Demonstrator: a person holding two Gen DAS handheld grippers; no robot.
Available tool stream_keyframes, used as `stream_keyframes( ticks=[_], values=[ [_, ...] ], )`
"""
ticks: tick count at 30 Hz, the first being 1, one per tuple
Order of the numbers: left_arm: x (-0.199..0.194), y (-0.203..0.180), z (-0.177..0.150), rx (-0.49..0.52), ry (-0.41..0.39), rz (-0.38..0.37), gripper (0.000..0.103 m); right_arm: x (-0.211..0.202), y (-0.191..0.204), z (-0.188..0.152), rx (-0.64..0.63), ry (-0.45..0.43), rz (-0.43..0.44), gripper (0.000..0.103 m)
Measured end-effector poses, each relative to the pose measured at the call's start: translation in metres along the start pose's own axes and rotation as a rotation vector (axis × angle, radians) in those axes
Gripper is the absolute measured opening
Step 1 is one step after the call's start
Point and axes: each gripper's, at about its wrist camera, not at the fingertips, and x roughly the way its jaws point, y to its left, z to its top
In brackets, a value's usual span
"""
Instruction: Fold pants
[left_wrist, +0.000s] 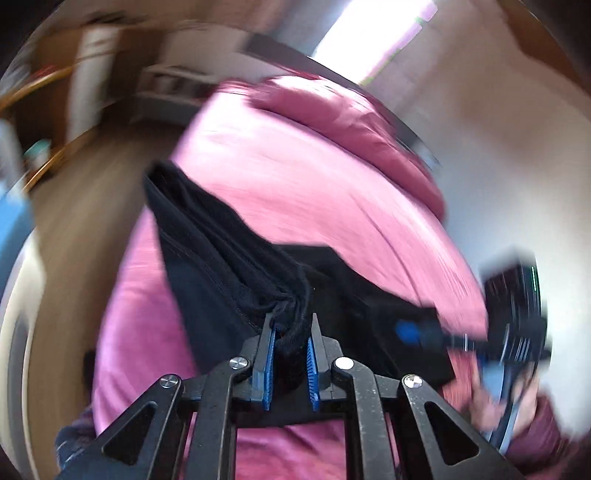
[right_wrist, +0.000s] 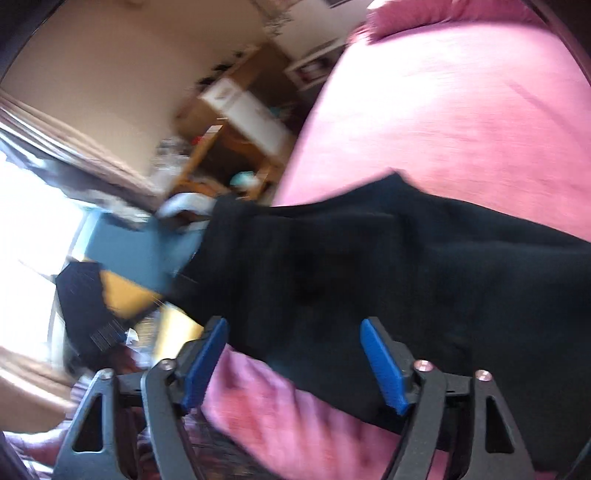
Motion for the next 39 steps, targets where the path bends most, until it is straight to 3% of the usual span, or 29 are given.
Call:
stream_keyframes(
  ticks=[4, 9, 11, 12, 13, 16, 17, 18, 19, 21, 23, 25, 27, 30, 33, 39],
  values=[
    [0.020, -0.036, -0.012, 0.127, 0.053, -0.034, 0.014, 0.016, 0.020, 0.023, -0.058, 0.046, 0.021, 0.082],
    [0.032, -0.057, -0.019, 0.191, 0.077, -0.055, 0.014, 0.058, 0.033, 0.040, -0.165, 0.156, -0.088, 0.079],
    [0.033, -0.062, -0.018, 0.204, 0.076, -0.065, 0.014, 0.074, 0.035, 0.040, -0.216, 0.189, -0.154, 0.055],
    [0.032, -0.065, -0.018, 0.217, 0.071, -0.066, 0.014, 0.079, 0.035, 0.040, -0.230, 0.199, -0.178, 0.032],
    [0.031, -0.068, -0.017, 0.235, 0.065, -0.057, 0.014, 0.082, 0.035, 0.041, -0.238, 0.204, -0.194, 0.019],
    [0.021, -0.068, -0.014, 0.276, 0.057, -0.061, 0.016, 0.078, 0.033, 0.049, -0.230, 0.183, -0.190, 0.015],
    [0.016, -0.065, -0.011, 0.257, 0.057, -0.102, 0.023, 0.073, 0.031, 0.051, -0.224, 0.168, -0.189, 0.014],
    [0.005, -0.056, -0.004, 0.202, 0.057, -0.212, 0.026, 0.067, 0.029, 0.052, -0.218, 0.155, -0.188, 0.014],
    [-0.003, -0.048, 0.001, 0.167, 0.045, -0.268, 0.028, 0.061, 0.027, 0.054, -0.212, 0.143, -0.188, 0.014],
    [-0.022, -0.029, 0.013, 0.090, -0.011, -0.323, 0.029, 0.043, 0.024, 0.055, -0.199, 0.119, -0.181, 0.014],
    [-0.030, -0.012, 0.022, 0.027, -0.041, -0.305, 0.029, 0.022, 0.024, 0.054, -0.195, 0.093, -0.180, 0.014],
    [-0.030, 0.006, 0.028, -0.022, -0.062, -0.204, 0.029, 0.007, 0.023, 0.052, -0.190, 0.069, -0.180, 0.014],
    [-0.024, 0.015, 0.027, -0.030, -0.052, -0.116, 0.029, -0.009, 0.021, 0.050, -0.178, 0.042, -0.177, 0.014],
    [-0.001, 0.014, 0.024, -0.019, -0.007, -0.042, 0.029, -0.035, 0.014, 0.046, -0.152, 0.000, -0.171, 0.014],
    [0.011, 0.004, 0.012, -0.002, 0.016, -0.029, 0.029, -0.059, 0.010, 0.040, -0.127, -0.040, -0.157, 0.014],
    [0.049, -0.035, 0.020, 0.036, 0.051, -0.054, 0.029, -0.107, -0.009, 0.027, -0.063, -0.115, -0.167, 0.014]
  ],
)
